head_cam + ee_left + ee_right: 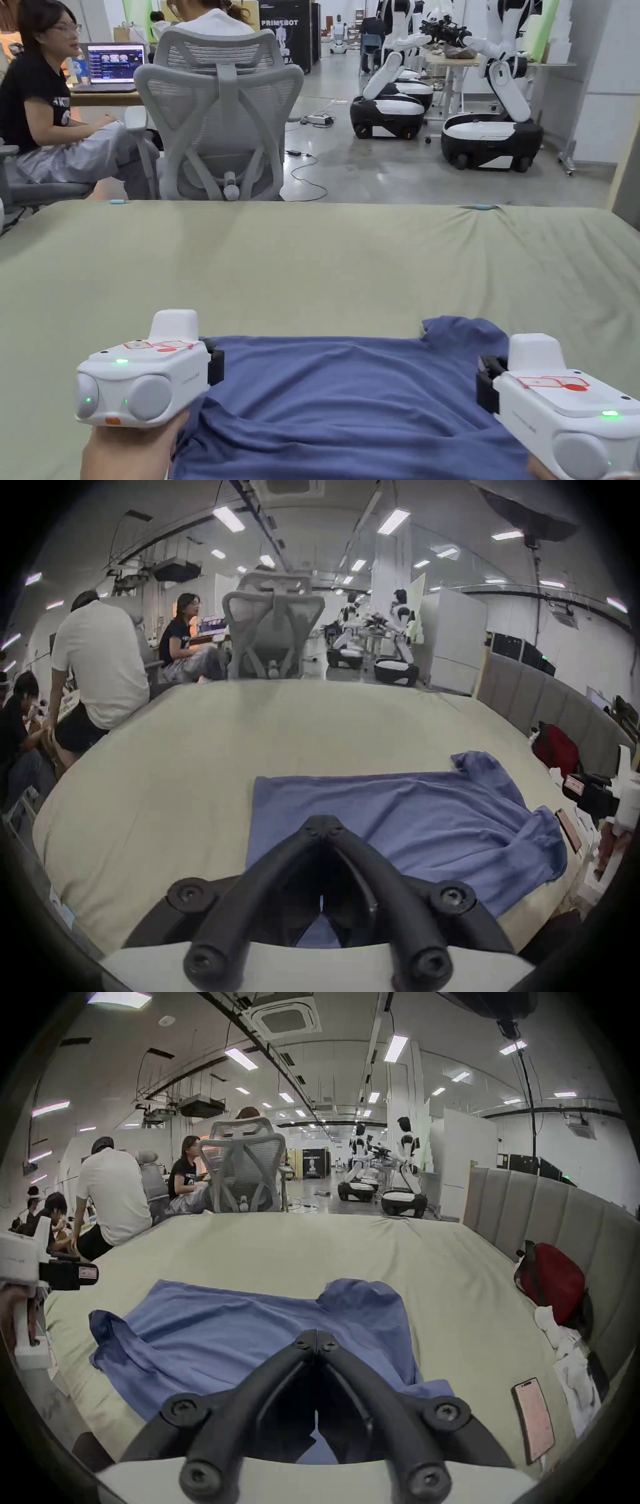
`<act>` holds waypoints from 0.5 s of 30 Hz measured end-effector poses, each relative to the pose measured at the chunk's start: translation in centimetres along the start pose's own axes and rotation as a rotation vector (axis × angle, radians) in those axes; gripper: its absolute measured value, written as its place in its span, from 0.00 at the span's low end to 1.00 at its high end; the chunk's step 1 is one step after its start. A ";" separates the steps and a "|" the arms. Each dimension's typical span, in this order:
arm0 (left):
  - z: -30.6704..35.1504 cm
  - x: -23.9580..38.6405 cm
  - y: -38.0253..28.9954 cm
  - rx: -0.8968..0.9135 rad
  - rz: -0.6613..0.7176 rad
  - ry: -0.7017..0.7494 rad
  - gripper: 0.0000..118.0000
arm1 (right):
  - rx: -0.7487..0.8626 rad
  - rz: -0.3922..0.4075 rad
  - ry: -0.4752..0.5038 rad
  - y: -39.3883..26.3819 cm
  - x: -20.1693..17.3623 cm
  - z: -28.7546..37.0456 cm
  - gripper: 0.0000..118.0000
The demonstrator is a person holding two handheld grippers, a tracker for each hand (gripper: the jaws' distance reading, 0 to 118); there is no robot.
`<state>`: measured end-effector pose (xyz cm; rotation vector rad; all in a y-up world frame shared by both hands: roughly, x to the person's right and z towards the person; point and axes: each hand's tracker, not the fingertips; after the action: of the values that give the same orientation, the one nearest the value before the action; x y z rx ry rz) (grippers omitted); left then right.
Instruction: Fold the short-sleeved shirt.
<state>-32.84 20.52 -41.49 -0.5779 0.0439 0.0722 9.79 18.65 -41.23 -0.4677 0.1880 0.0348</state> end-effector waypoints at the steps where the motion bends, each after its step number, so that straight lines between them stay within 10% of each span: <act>1: -1.0 -1.1 0.6 -0.027 0.016 0.013 0.00 | -0.004 -0.001 -0.004 0.1 0.3 -0.5 0.00; 10: -11.6 -3.7 3.6 -0.187 0.016 0.088 0.00 | -0.074 -0.001 -0.022 0.4 2.6 -7.4 0.00; 11: -13.3 -3.7 3.8 -0.202 0.000 0.091 0.14 | -0.079 0.001 -0.026 0.3 3.0 -8.2 0.00; 13: -16.2 -3.9 4.1 -0.229 -0.004 0.107 0.71 | -0.091 0.005 -0.031 0.3 3.7 -9.5 0.00; 15: -18.9 -4.2 4.2 -0.262 -0.001 0.122 0.77 | -0.099 0.008 -0.039 0.4 4.5 -10.5 0.00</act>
<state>-37.73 13.39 -59.34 -0.8437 0.1541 0.0423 12.40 14.23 -51.46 -0.5651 0.1498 0.0610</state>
